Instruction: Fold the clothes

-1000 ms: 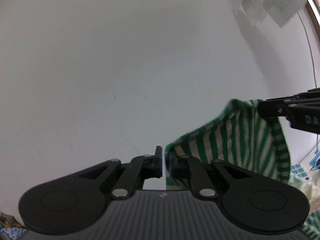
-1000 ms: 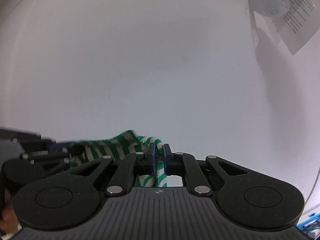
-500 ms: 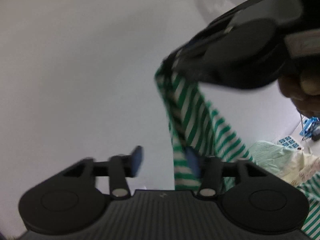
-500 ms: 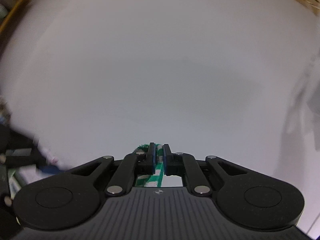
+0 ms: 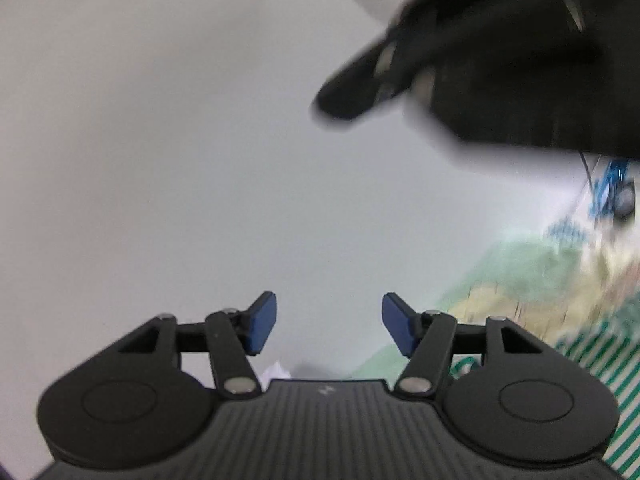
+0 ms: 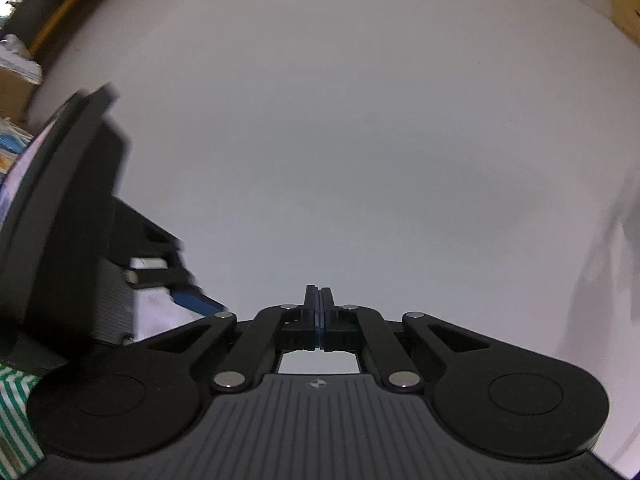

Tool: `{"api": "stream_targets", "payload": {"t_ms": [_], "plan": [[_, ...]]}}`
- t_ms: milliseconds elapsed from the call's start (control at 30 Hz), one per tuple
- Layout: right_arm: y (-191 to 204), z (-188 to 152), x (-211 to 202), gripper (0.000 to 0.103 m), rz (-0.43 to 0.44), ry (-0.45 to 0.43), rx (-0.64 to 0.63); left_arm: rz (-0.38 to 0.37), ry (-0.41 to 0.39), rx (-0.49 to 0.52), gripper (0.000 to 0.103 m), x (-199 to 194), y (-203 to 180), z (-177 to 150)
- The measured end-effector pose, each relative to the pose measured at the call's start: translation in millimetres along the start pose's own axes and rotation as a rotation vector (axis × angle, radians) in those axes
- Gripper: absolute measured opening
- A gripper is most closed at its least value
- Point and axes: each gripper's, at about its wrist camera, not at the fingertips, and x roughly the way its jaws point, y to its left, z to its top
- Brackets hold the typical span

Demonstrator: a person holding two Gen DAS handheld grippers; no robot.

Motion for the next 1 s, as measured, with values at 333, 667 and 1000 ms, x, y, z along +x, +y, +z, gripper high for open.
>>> {"api": "stream_targets", "payload": {"t_ms": [333,667,1000], "plan": [[41,-142,8,0.022,0.141,0.485,0.272,-0.226,0.235,-0.023,0.076,0,-46,-105],[46,-168,95,0.028,0.182,0.664,0.517,-0.245,0.274,0.008,0.077,49,-102,-106],[9,-179,35,0.003,0.114,0.579,0.627,-0.336,0.293,-0.178,0.046,58,-46,-118]]}}
